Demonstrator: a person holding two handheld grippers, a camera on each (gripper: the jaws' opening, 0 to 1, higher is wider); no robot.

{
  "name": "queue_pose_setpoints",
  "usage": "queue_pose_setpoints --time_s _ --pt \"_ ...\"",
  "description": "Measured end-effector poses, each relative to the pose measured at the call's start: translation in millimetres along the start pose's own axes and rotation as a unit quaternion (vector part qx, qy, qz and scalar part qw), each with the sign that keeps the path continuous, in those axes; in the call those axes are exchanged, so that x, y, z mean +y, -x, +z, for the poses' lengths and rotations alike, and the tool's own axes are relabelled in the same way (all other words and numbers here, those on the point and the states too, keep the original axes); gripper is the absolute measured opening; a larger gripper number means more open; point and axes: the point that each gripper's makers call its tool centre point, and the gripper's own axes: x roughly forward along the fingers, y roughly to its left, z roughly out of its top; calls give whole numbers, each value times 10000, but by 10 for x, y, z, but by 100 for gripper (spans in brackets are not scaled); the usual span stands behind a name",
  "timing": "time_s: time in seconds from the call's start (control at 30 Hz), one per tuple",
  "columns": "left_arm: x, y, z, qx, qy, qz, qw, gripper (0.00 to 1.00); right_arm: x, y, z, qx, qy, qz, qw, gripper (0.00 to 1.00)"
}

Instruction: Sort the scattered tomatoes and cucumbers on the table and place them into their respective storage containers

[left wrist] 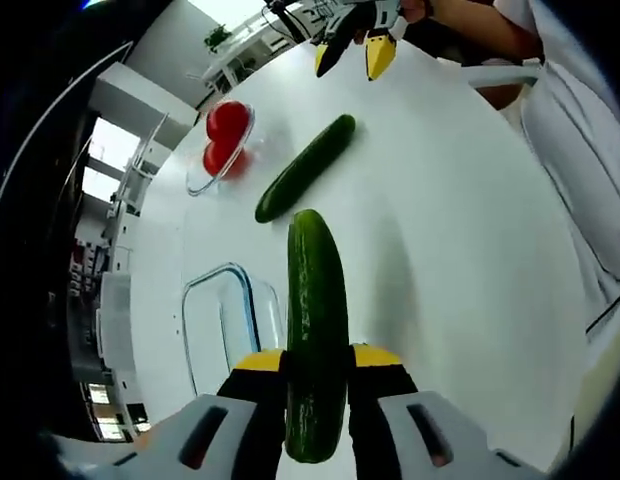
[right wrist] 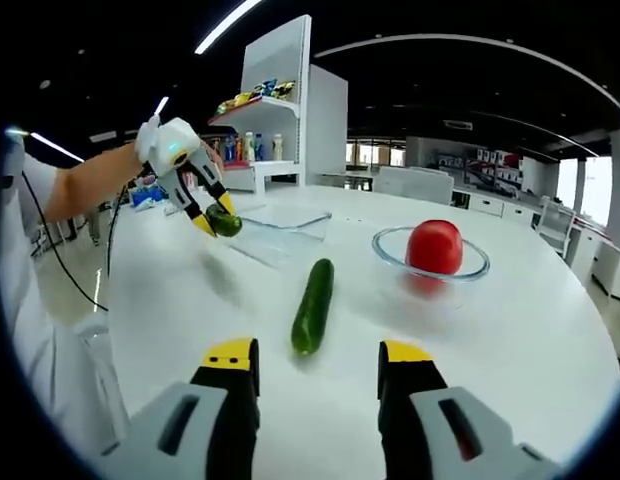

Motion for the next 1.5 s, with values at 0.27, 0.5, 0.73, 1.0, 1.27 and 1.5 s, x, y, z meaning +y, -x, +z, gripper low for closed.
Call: queue_pose_setpoints --time_s 0.27,0.5,0.73,1.0,1.27,1.5 --pt "87 -22 -6 -39 33 103 9999 22 134 -20 84 -191 120 209 9995 47" --pt "251 27 -92 -32 94 261 9996 22 179 -17 81 -192 241 305 9991 47" --pt "452 94 -207 26 277 459 9986 22 227 -24 82 -229 330 395 9984 50" --pt "568 38 -275 35 361 564 9978 22 260 -30 61 -187 470 465 9976 51" --pt "665 -29 -409 84 598 580 9965 22 279 -26 62 -198 511 522 9971 51" --pt "710 -105 -366 42 707 545 9960 22 250 -15 56 -186 475 468 9976 51"
